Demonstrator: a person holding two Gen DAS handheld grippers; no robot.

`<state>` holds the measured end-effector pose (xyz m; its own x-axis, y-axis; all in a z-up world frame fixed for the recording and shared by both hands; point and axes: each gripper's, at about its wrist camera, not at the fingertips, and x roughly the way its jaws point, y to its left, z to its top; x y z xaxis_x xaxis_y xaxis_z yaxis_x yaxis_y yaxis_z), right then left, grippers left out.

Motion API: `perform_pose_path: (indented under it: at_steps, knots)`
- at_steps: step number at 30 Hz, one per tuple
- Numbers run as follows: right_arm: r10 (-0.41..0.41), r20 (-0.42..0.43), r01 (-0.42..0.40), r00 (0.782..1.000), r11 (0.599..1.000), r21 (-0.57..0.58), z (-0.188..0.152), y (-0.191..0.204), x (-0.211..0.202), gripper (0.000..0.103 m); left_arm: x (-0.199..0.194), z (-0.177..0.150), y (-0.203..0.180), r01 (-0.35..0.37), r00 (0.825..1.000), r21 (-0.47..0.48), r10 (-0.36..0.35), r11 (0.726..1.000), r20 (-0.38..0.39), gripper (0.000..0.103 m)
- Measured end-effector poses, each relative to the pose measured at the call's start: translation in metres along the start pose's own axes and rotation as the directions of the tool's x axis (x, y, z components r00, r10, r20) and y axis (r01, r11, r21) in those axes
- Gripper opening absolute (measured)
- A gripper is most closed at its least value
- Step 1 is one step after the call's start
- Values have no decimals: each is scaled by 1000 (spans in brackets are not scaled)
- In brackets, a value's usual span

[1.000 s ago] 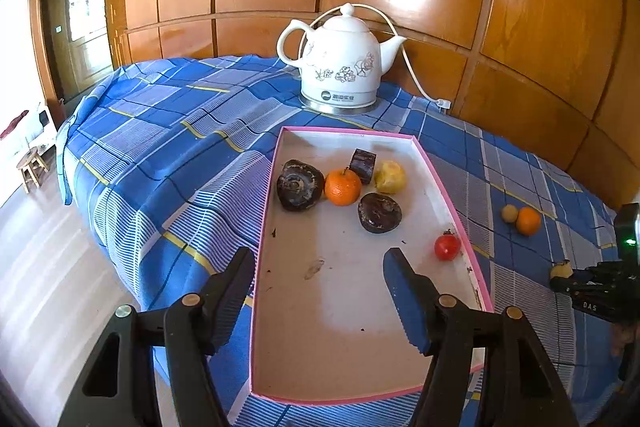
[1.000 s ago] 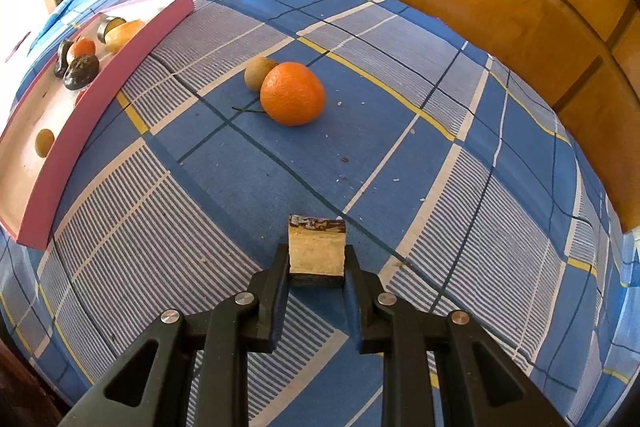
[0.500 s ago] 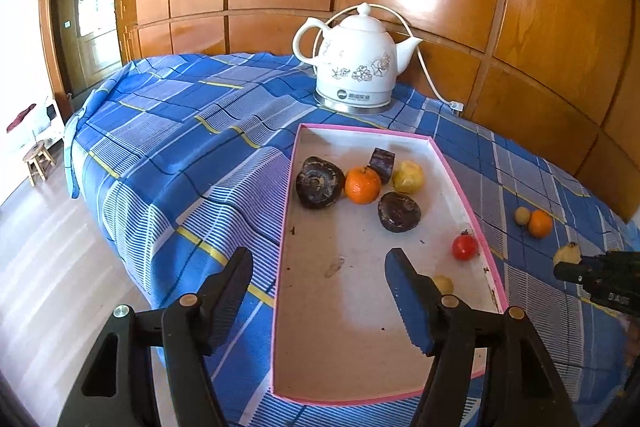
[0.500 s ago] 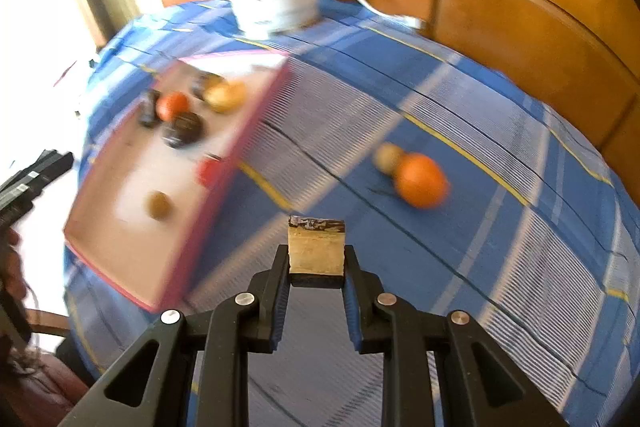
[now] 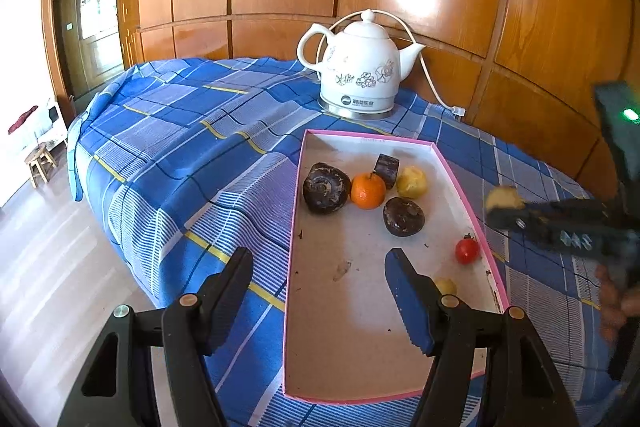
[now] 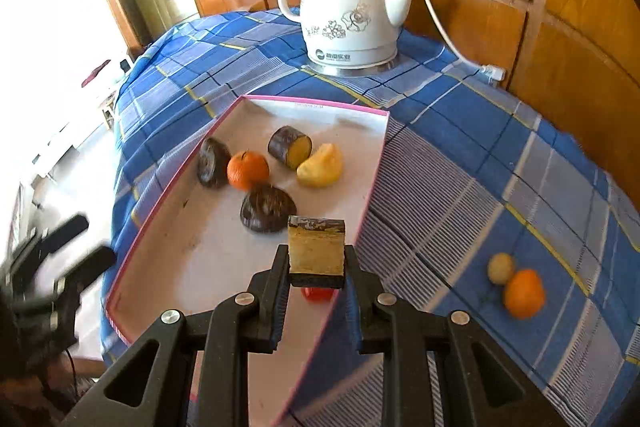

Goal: Organize fruits
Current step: 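Carry the cut chunk into the pink tray and open the right gripper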

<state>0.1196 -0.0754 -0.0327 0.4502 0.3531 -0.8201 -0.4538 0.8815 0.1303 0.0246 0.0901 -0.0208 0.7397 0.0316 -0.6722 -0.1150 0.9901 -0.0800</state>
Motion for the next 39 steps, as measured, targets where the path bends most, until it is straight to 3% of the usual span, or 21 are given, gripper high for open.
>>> perform_pose_path:
  at_steps: [9, 13, 39]
  knots:
    - [-31, -91, 31, 995, 1000, 3, 21, 9, 52, 24, 4, -4, -4, 6, 1000, 17, -6, 1000, -12, 69]
    - [-32, -92, 33, 995, 999, 13, 18, 7, 58, 29, 6, -5, -2, 4, 1000, 10, -4, 1000, -21, 69]
    - [5, 17, -6, 1000, 998, 63, -9, 1, 5, 29, -7, -4, -8, 9, 1000, 25, -9, 1000, 14, 69]
